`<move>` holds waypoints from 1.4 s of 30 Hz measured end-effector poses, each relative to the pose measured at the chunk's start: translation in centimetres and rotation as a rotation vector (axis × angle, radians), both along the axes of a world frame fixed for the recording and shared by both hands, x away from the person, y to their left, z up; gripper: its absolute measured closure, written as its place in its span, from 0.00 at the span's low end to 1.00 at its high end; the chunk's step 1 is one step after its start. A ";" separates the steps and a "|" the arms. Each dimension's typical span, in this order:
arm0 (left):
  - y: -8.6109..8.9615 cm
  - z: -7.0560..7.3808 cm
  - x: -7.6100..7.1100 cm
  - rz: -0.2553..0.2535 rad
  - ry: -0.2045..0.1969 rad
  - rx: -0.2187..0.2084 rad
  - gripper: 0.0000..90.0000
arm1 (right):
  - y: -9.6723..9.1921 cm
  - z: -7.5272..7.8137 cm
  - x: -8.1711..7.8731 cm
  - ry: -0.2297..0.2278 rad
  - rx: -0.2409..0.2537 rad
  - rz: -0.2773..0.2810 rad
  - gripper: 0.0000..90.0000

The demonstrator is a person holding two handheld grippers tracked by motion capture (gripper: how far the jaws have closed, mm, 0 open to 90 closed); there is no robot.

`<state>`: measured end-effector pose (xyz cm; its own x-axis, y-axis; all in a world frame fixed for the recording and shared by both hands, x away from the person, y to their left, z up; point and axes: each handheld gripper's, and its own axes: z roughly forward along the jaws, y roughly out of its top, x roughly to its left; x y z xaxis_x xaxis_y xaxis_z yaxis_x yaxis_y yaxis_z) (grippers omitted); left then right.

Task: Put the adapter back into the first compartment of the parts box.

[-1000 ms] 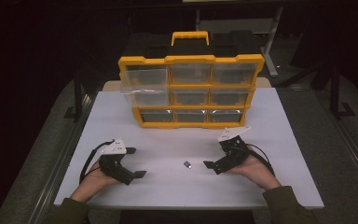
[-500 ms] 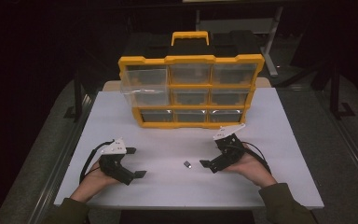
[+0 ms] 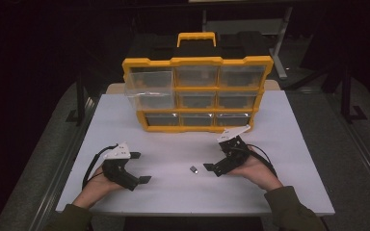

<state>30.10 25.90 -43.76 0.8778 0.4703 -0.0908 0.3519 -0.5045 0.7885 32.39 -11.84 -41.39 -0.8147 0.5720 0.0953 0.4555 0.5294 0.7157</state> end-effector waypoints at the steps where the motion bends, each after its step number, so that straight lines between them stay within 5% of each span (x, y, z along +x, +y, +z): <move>1: 0.0 0.0 0.0 0.000 0.000 0.000 0.00 | 0.1 0.0 0.1 0.000 -0.002 0.004 0.00; 42: 0.0 0.1 0.0 -0.004 -0.004 -0.006 0.00 | 3.1 0.9 1.2 -0.004 0.023 0.055 0.00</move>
